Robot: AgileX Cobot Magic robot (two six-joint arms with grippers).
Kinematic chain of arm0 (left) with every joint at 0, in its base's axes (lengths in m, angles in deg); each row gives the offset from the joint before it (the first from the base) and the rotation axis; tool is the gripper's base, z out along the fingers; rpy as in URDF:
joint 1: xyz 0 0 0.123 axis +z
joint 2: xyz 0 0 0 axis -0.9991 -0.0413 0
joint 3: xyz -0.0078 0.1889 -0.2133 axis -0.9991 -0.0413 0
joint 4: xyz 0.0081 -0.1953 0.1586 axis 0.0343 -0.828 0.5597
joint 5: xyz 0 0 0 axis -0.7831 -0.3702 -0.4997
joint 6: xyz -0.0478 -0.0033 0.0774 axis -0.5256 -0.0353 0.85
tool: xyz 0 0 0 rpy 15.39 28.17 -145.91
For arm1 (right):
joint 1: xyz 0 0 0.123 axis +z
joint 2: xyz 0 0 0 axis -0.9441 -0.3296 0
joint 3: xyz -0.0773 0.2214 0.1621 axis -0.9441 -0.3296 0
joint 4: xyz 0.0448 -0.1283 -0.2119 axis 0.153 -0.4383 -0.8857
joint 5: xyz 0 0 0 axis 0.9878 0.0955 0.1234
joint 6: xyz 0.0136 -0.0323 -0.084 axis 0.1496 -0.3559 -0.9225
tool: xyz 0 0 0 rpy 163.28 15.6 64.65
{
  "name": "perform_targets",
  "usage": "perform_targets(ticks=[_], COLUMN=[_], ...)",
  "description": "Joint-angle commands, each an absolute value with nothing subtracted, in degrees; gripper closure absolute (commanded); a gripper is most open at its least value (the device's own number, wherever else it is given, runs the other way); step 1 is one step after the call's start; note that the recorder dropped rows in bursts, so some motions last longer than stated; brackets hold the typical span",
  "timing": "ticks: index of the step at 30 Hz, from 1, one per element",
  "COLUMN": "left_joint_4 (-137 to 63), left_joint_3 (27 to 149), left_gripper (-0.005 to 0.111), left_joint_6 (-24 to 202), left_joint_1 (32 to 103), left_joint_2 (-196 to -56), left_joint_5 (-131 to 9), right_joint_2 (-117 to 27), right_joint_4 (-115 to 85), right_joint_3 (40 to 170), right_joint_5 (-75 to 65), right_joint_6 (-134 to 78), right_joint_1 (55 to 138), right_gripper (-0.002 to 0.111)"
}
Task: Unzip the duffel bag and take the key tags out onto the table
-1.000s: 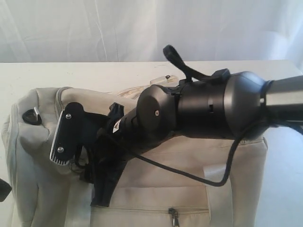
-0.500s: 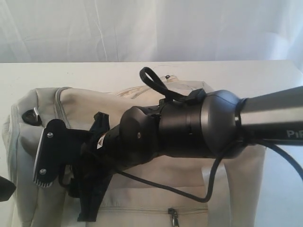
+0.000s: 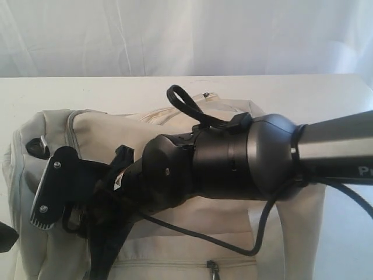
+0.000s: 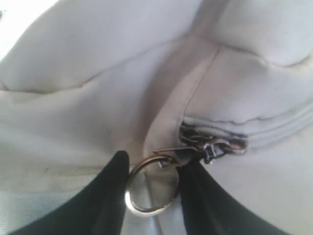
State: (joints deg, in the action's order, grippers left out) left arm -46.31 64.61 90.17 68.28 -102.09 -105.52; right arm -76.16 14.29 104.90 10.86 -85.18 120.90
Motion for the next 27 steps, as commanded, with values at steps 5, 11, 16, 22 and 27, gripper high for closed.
perform_targets(ticks=[5, 11, 16, 22, 27], left_joint_4=[-46.82, -46.82, -46.82, -46.82, -46.82], left_joint_3=[64.54, 64.54, 64.54, 64.54, 64.54], left_gripper=[0.107, 0.107, 0.107, 0.107, 0.107], left_joint_6=[91.12, 91.12, 91.12, 91.12, 91.12], left_joint_1=[68.30, 68.30, 68.30, 68.30, 68.30], left_joint_2=[-101.59, -101.59, -101.59, -101.59, -101.59], left_joint_5=[-105.84, -105.39, -105.39, -105.39, -105.28], right_joint_2=[-71.51, -68.15, -66.38, -67.31, -68.02], right_joint_4=[11.68, 6.72, 4.82, 4.93, 5.85], right_joint_3=[105.09, 105.09, 105.09, 105.09, 105.09], right_joint_5=[18.94, 19.18, 17.37, 17.76, 18.38], right_joint_6=[-81.90, -77.58, -75.02, -64.03, -61.38], right_joint_1=[121.00, 121.00, 121.00, 121.00, 121.00], right_gripper=[0.108, 0.108, 0.108, 0.108, 0.096])
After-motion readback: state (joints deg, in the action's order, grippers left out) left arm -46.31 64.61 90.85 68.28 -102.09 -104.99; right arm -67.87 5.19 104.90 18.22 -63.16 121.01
